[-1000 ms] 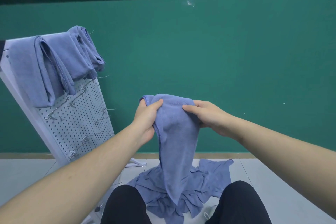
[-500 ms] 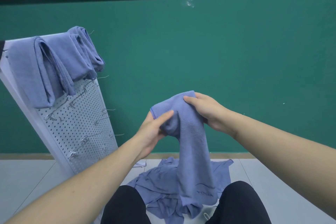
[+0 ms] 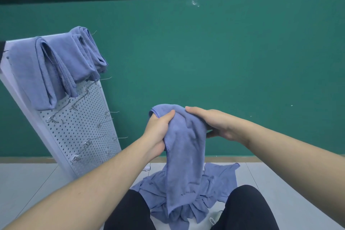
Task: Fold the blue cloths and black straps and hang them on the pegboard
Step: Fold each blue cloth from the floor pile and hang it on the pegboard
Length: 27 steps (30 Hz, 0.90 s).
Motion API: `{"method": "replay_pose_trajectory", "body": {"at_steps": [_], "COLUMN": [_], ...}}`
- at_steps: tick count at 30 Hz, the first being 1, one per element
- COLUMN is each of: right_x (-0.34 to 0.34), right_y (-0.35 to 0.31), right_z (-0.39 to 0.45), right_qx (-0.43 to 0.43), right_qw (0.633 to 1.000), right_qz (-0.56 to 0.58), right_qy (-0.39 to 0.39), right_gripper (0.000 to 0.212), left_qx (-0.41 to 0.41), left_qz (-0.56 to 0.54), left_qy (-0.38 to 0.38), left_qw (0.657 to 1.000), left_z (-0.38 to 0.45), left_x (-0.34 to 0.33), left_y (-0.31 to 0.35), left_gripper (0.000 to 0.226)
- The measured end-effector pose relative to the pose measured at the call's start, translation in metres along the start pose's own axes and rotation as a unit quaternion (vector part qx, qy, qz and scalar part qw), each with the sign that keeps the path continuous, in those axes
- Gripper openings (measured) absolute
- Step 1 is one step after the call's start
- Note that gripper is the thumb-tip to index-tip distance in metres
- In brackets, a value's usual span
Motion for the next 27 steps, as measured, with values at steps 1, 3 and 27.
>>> {"method": "replay_pose_trajectory", "body": {"at_steps": [1,3,27], "right_x": [-0.002,-0.003,0.010], "right_y": [0.004,0.008,-0.008], "right_z": [0.000,0.002,0.001], "right_qx": [-0.003,0.003,0.034], "right_qw": [1.000,1.000,0.996], "right_qz": [-0.001,0.014,0.062], "right_qy": [-0.012,-0.025,0.046], "right_gripper": [0.045,0.036,0.041], "left_qx": [0.015,0.028,-0.082], "left_qz": [-0.017,-0.023,0.048], "left_qy": [0.009,0.019,-0.045], "left_qw": [1.000,0.999,0.994], "left_z": [0.000,0.001,-0.015], "left_x": [0.002,0.005,-0.007], "left_y": [-0.002,-0.003,-0.002], "left_gripper": [0.016,0.012,0.056]}}
Point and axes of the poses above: each hand's wrist, its own z-axis towards the middle knuckle, its own x-axis out of the back of the hand, y = z × x, the point moved 10 cm from there along z, towards the middle knuckle, and after that the axes turned 7 degrees about z, right-handed, at the moved point
